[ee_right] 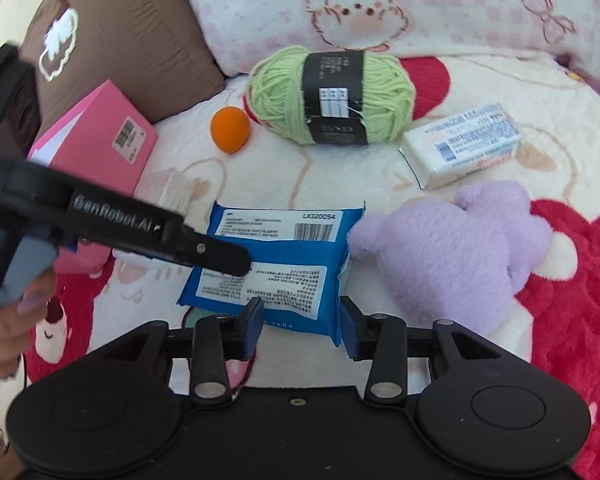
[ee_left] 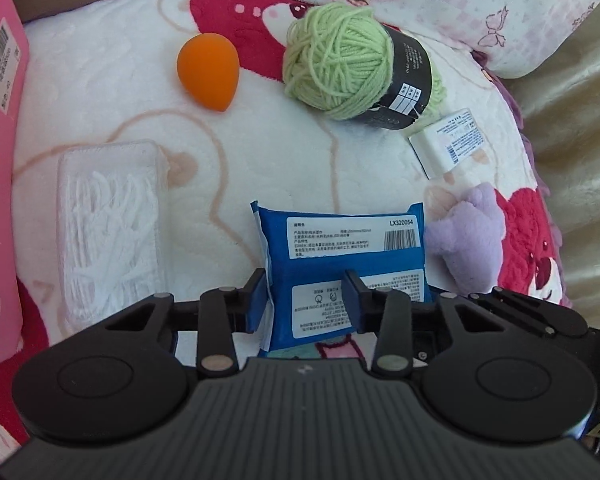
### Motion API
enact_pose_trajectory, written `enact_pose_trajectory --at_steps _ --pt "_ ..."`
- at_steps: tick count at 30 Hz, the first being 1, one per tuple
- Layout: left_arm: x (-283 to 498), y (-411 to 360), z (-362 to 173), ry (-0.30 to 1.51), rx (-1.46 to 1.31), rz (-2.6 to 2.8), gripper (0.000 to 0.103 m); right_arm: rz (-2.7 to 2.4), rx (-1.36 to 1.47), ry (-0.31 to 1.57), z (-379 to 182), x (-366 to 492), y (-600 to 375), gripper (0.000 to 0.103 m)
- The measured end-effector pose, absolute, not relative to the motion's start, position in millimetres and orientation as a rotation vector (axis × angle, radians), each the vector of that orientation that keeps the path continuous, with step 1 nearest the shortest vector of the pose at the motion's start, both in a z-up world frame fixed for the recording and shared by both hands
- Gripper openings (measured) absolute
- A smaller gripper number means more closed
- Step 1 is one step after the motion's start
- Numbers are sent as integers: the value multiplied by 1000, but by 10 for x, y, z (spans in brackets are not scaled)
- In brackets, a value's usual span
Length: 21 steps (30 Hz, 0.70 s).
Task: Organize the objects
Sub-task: 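Close the left gripper on the blue wet-wipe packet, then lift the packet with the left gripper and carry it over the pink box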
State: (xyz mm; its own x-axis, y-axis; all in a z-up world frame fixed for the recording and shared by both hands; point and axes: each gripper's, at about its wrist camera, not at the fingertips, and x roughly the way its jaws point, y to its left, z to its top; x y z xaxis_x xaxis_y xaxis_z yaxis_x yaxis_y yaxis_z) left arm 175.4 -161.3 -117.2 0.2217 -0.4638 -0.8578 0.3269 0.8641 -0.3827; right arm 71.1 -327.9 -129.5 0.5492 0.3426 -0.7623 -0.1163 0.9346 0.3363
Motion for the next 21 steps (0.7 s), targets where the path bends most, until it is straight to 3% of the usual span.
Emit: enact_pose_trajectory --at_steps 21 --pt "1406 -1600 -1122 1130 -137 -477 38 234 18 888 -1201 585 -2871 42"
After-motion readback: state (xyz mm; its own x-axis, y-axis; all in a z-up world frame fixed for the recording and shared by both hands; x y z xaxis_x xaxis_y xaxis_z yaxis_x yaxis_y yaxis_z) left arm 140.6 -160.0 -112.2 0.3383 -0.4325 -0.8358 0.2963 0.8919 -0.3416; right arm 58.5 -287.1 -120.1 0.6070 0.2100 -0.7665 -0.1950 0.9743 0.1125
